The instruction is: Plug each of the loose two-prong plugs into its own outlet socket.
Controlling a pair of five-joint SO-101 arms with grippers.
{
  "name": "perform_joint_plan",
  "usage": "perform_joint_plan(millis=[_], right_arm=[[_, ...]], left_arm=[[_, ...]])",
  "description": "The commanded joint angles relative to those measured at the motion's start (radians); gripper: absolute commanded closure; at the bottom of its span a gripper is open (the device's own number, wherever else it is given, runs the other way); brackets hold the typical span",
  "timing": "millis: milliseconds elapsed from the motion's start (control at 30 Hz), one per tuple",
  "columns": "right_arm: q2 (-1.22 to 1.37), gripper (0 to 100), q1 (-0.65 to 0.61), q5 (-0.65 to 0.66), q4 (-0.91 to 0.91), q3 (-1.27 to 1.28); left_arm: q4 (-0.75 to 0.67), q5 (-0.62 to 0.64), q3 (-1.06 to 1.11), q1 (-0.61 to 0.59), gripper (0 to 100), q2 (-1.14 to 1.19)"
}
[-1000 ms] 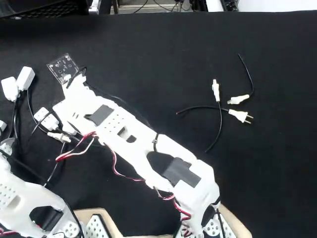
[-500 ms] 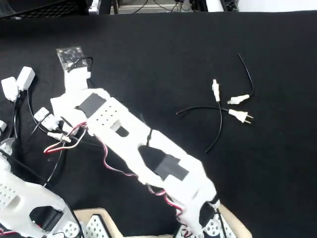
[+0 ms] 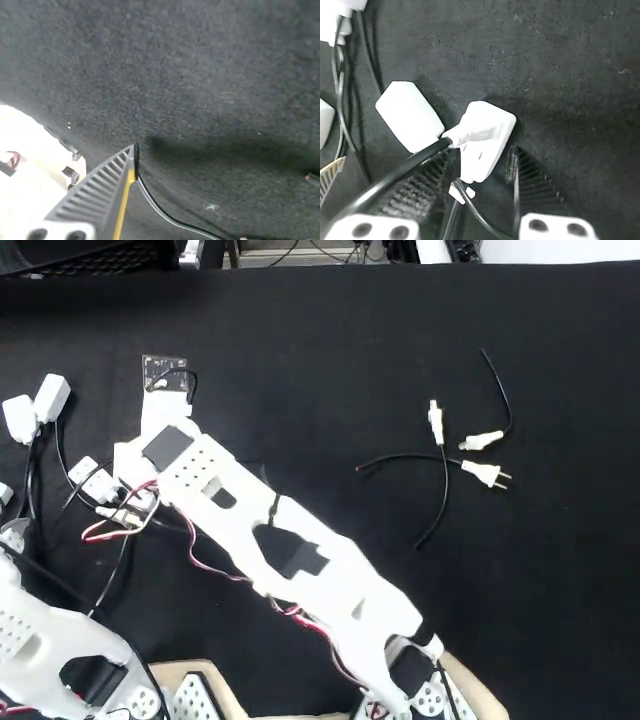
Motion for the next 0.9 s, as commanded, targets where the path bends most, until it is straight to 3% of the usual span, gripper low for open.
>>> perform_joint_plan(millis=[0,133,333,867], right_arm=[[0.041,82.8,-0.005,-0.014,0.021,-0.12],[0.096,82.3,-0.005,-0.014,0.057,-0.219],[0.157,73.2,-0.038,-0.006,0.087,-0.328],[0.321,73.3,-0.028,-0.014,0.078,-0.49]], left_arm=[[-0.003,-0.006,-0.007,-0.001,34,-0.008],[0.0,-0.006,-0.007,-0.001,34,-0.008],[-0.003,-0.006,-0.007,-0.007,34,-0.008],[-0.003,-0.005,-0.007,-0.005,34,-0.008]])
